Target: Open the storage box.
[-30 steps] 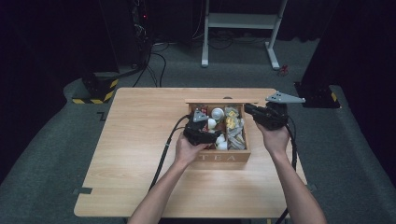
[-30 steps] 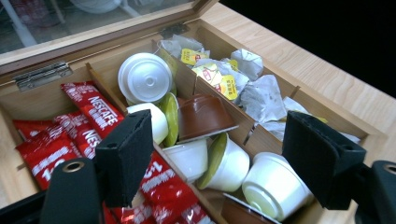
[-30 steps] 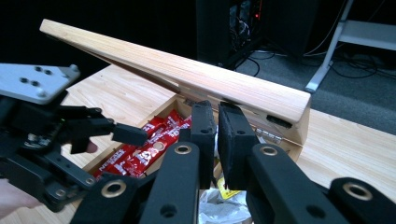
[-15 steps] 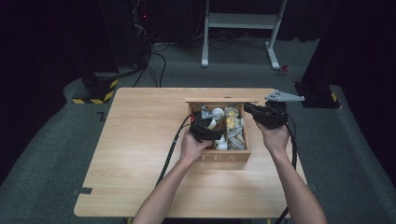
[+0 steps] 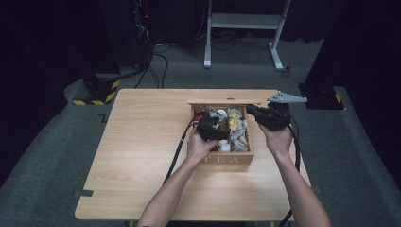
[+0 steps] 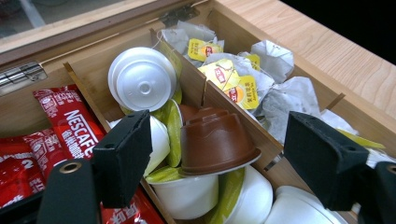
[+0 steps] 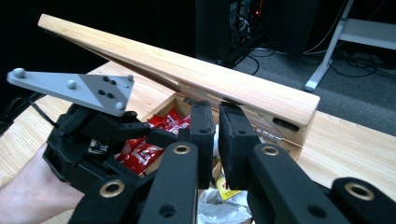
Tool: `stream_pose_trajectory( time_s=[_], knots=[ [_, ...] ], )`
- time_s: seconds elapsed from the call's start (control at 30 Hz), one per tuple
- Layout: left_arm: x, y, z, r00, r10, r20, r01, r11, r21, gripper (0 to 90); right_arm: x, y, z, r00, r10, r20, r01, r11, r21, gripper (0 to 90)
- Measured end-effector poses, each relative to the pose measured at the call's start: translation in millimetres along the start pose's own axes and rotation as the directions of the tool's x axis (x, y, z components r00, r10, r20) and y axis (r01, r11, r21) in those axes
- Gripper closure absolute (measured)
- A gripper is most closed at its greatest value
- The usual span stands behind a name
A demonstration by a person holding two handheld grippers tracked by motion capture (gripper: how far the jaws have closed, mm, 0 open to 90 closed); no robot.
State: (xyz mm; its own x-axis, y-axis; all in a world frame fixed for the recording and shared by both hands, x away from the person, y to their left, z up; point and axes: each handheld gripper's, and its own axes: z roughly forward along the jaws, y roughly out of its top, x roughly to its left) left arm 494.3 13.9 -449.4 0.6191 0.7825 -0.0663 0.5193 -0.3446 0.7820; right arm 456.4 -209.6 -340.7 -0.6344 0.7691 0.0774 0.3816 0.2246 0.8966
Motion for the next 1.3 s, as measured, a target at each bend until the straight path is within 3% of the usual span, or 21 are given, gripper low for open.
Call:
stream_pose_trajectory(
  time_s=[0.2, 0.57, 0.73, 0.9, 1.07, 1.2, 1.3],
  knots=[
    [-2.6, 6.9, 5.4, 0.9999, 0.014, -0.01, -0.014, 0.9999, 0.009, 24.6, -0.1, 0.1, 1.0, 1.0, 0.002, 0.001, -0.002, 1.0, 0.003, 83.8],
    [0.5, 6.9, 14.3, 0.9992, 0.014, -0.037, -0.012, 0.999, 0.043, 25.9, -1.0, 0.4, 1.2, 1.0, 0.003, 0.0, -0.003, 1.0, 0.004, 83.8],
    [-1.5, 7.3, 15.0, 0.9976, 0.033, -0.061, -0.028, 0.997, 0.071, 29.8, -1.9, 0.2, 1.1, 1.0, 0.005, 0.0, -0.005, 1.0, 0.007, 83.8],
    [1.4, 7.1, 16.0, 0.9988, 0.003, -0.049, 0.002, 0.9949, 0.101, 33.4, -1.6, 0.3, 1.0, 1.0, 0.005, 0.004, -0.005, 1.0, 0.007, 83.5],
    [-1.7, 8.5, 19.1, 0.9976, 0.034, -0.06, -0.026, 0.9914, 0.128, 34.4, -1.7, 0.6, 1.0, 1.0, 0.0, 0.005, 0.0, 1.0, 0.01, 83.6],
    [-0.2, 8.6, 19.9, 0.9981, 0.023, -0.057, -0.016, 0.9917, 0.127, 34.4, -1.3, 0.6, 1.2, 1.0, 0.001, 0.007, -0.001, 1.0, 0.008, 83.4],
    [-0.7, 9.1, 20.9, 0.9977, 0.035, -0.058, -0.027, 0.9896, 0.141, 41.3, -1.0, 0.7, 1.4, 1.0, -0.002, 0.008, 0.002, 1.0, 0.011, 83.4]
  ],
)
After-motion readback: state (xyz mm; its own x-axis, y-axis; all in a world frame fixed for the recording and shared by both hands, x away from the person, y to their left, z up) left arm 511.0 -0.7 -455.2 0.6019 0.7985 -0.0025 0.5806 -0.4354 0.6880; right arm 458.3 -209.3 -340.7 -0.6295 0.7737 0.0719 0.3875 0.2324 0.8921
